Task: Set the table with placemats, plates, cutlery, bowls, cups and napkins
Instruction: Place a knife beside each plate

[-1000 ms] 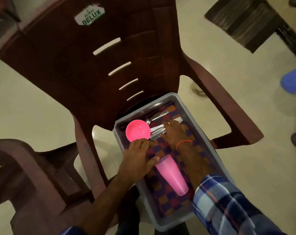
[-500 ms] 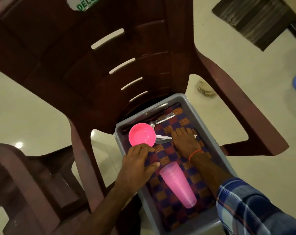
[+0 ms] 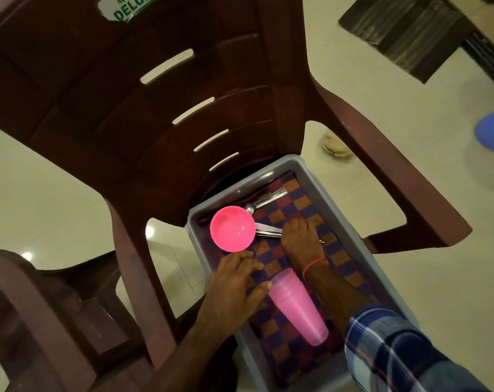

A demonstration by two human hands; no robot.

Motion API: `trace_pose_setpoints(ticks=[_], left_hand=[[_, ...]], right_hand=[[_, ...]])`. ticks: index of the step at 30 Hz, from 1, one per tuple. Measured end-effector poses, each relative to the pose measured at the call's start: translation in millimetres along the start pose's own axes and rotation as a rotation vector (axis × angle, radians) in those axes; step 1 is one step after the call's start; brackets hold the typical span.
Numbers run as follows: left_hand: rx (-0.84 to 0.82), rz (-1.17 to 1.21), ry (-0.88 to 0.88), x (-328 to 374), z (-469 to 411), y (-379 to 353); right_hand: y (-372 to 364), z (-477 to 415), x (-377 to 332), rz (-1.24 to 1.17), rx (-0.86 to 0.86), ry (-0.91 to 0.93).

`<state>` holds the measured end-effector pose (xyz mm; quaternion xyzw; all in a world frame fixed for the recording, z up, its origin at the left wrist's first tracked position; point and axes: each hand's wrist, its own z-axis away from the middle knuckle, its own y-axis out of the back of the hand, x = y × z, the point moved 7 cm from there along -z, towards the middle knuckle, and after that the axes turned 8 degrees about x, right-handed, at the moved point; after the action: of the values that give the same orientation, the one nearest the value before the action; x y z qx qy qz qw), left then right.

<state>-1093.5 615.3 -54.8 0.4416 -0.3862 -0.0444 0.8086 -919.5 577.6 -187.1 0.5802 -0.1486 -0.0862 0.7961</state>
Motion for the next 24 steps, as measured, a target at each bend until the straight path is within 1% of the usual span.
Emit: trace_pose_setpoints(ticks=[3,5,8,10,12,14,16,17,19,21,24], left_hand=[[0.000,0.007,0.003,-2,4,-1],[-0.008,0.008,0.010,-4,5,0],[-0.013,0.007,0.016,-4,7,4],[-0.013,0.011,0.017,-1,6,8],[-0.017,0.011,0.003,4,3,13],[-0.011,0.013,-0.032,13,0,19],[-0.028,0.024,-0.048,22,-4,23],[-0.044,0.043,-0.046,28,-6,25],[-0.067,0.111,-0.030,40,-9,29],[-0.076,0.215,-0.023,57,-9,38],[-0.090,0.461,0.018,90,-2,58]], right_hand=[[-6,-2,4,-0.036,0.017,-0.030],[-9,-1,10,-0.076,-0.009,-0.061],[-14,6,15,-0.176,-0.102,-0.089],[-14,16,18,-0.283,-0.151,-0.116],[-12,29,27,-0.502,-0.181,-0.235],[-5,46,37,-0.821,-0.186,-0.430],[12,67,44,-1.126,-0.137,-0.607],[23,79,45,-1.238,-0.106,-0.657],[51,101,43,-1.408,-0.066,-0.715],[90,122,37,-1.539,-0.037,-0.702],[151,150,17,-1.736,-0.034,-0.673]])
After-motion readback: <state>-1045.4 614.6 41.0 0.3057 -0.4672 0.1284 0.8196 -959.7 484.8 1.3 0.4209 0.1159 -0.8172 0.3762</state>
